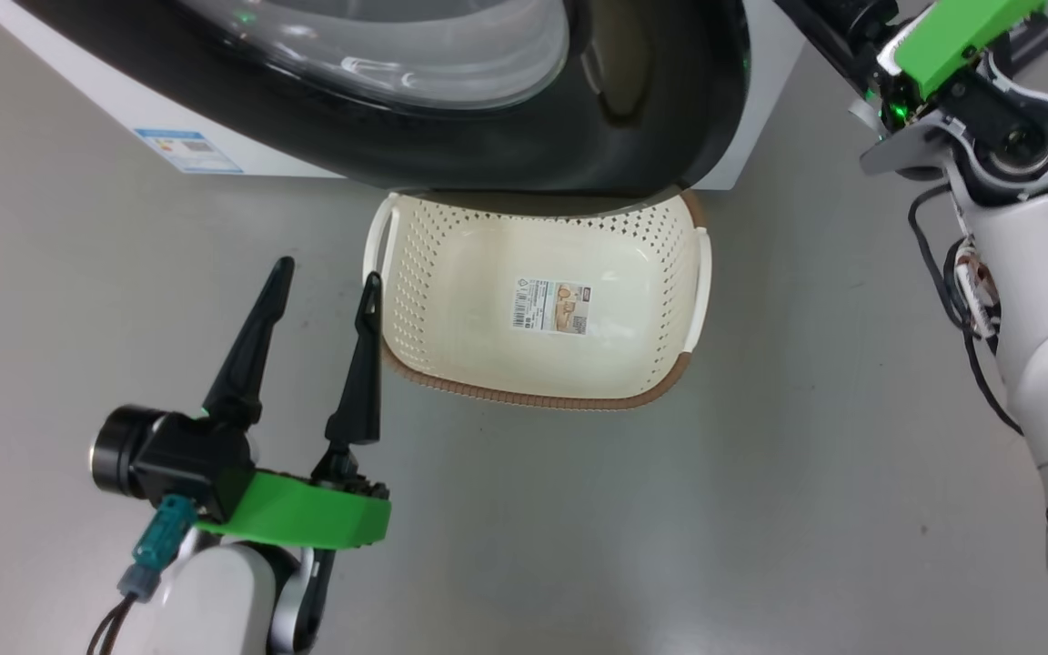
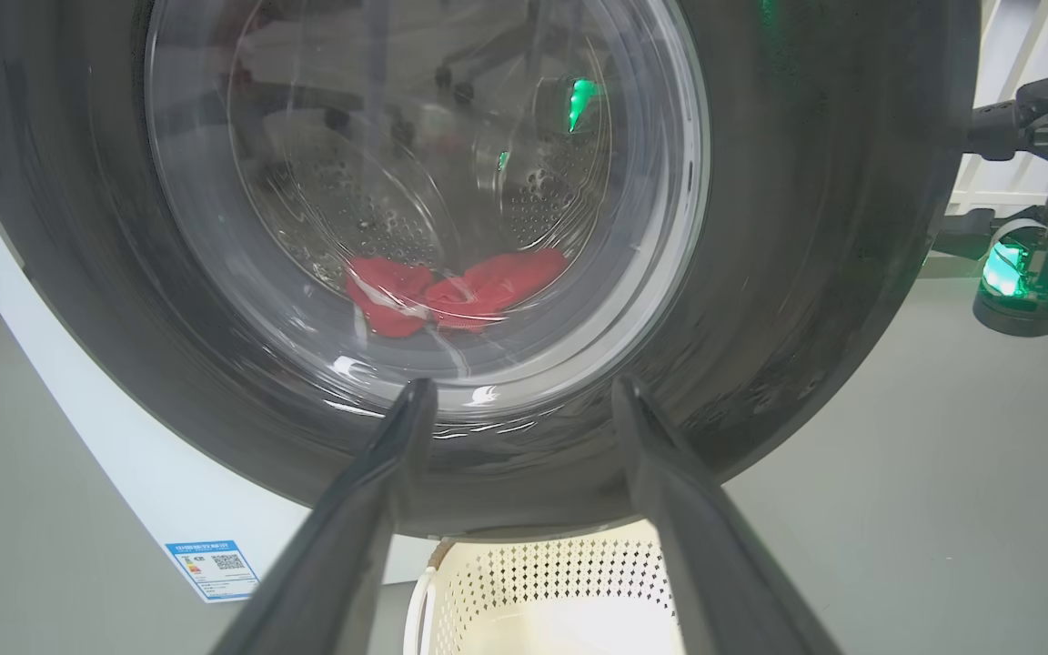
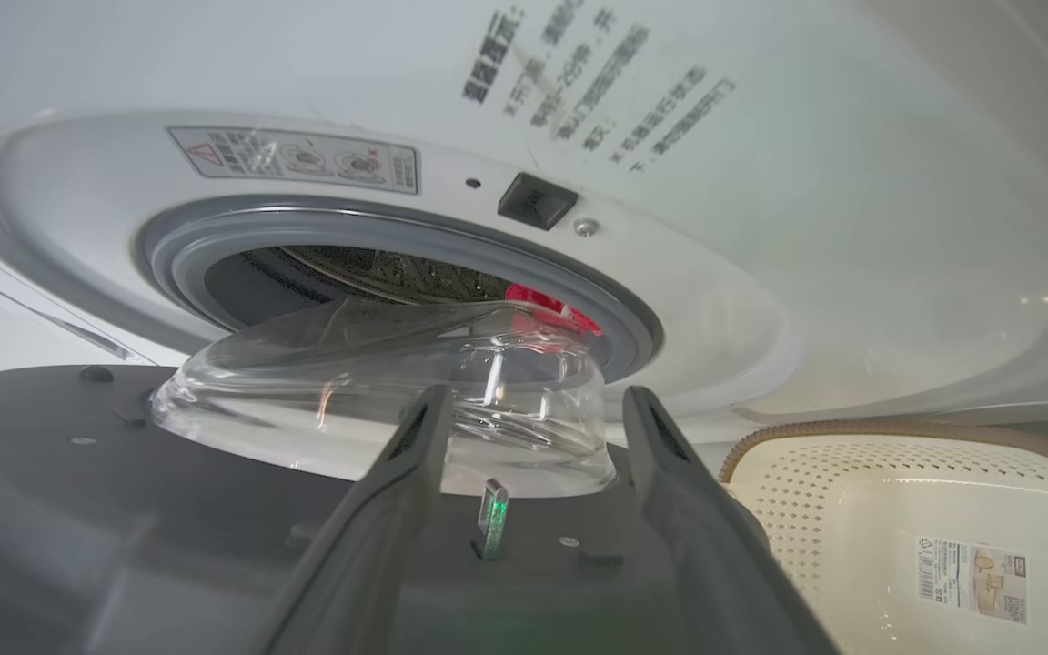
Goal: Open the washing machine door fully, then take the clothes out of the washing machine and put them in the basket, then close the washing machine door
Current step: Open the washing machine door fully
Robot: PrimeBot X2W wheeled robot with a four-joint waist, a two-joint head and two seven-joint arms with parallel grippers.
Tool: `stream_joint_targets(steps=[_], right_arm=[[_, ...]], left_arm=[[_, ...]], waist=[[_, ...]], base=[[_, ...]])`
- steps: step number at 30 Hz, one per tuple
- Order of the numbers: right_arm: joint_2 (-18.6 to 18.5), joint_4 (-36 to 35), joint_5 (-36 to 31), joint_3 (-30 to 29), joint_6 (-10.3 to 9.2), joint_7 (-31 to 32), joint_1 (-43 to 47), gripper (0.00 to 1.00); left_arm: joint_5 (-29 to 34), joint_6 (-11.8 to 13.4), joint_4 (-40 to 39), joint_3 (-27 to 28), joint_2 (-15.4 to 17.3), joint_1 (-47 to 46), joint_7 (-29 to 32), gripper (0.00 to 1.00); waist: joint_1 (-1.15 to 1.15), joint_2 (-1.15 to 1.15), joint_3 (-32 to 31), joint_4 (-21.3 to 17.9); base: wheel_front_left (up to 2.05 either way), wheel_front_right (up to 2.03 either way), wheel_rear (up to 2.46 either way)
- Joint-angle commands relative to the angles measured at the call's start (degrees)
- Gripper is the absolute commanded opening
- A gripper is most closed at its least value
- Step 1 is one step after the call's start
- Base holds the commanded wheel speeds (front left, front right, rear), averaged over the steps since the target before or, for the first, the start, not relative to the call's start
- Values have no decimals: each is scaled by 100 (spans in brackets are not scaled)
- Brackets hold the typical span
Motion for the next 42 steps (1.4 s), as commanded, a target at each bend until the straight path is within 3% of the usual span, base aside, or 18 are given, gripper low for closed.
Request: stream_joint_targets(steps=[1, 7, 14, 21, 25, 32, 42], right_arm=[[99, -156, -122, 22, 21, -382, 170, 100], [-98, -504, -868, 370, 21, -1968, 746, 100], [-536, -910, -1933, 1371, 21, -3721, 1391, 100], [-845, -921, -2844, 1908, 21, -4425, 1712, 100], [-817, -1473, -3829, 1175, 21, -4440, 2051, 100], [-374, -2760, -5435, 60, 21, -4442, 3135, 100], [37, -3921, -6197, -719, 21, -4443, 4156, 100]], left_arm=[[20, 46, -124, 229, 105, 147, -44, 100], [-47, 37, -158, 359, 105, 195, -44, 100], [-87, 24, -109, 429, 105, 193, -44, 100], [-126, 23, -81, 507, 105, 195, -44, 100], [-163, 26, -82, 549, 105, 188, -44, 100], [-237, 51, -159, 629, 105, 219, -44, 100], [-248, 31, -371, 677, 105, 261, -44, 100]], waist=[[0, 0, -24, -74], [0, 0, -68, -256], [0, 0, -134, -392], [0, 0, -170, -474], [0, 0, -172, -505], [0, 0, -206, -543], [0, 0, -206, -560]], base=[[0, 0, 0], [0, 0, 0], [0, 0, 0], [0, 0, 0], [0, 0, 0], [0, 0, 0], [0, 0, 0]])
